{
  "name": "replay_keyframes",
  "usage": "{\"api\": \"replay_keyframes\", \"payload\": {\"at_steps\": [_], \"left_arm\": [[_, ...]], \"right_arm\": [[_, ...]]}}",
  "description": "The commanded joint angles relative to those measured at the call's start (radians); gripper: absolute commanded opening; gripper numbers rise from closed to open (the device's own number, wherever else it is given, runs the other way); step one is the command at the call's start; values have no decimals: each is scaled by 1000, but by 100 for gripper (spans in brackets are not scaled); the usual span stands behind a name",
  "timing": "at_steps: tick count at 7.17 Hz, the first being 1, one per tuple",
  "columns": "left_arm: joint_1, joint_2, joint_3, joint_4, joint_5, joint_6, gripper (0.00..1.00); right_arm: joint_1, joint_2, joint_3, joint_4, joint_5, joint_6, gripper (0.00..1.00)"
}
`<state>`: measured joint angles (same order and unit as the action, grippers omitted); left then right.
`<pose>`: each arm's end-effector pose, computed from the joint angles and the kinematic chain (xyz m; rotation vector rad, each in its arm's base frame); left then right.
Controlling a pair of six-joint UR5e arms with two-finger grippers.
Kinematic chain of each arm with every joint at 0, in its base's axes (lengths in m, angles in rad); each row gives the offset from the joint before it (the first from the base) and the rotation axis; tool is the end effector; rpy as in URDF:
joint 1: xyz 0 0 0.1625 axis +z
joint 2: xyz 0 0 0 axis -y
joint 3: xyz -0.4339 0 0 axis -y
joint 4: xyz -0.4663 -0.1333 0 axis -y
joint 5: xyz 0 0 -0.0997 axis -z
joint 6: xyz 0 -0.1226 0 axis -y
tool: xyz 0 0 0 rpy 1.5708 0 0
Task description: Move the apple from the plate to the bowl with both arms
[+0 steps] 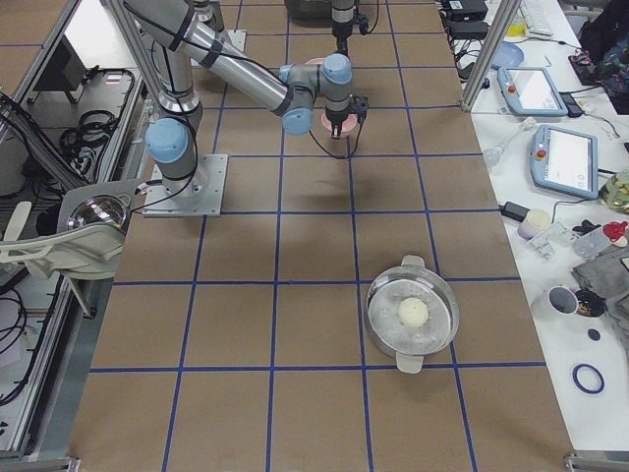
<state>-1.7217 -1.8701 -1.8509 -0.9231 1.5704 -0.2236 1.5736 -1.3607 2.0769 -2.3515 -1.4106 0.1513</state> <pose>-0.2259 -0.5988 0.2063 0.1136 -3.1247 0.1048 0.1544 -0.5491 0.1664 0.2131 2.9683 -0.0773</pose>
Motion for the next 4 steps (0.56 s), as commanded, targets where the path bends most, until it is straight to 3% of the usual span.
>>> {"api": "replay_keyframes", "payload": {"at_steps": [1,2,3,4], "left_arm": [[-5,19,22,-43,-9,-16,23],[-9,32,33,-45,-15,-25,23],[-10,37,33,-45,-51,-28,23],[-12,37,32,-45,-53,-36,23]], "right_arm": [[55,8,27,3,-34,41,0],[55,14,49,-6,-24,30,0],[55,23,48,-11,-25,25,37],[55,20,29,-15,-25,22,99]]}}
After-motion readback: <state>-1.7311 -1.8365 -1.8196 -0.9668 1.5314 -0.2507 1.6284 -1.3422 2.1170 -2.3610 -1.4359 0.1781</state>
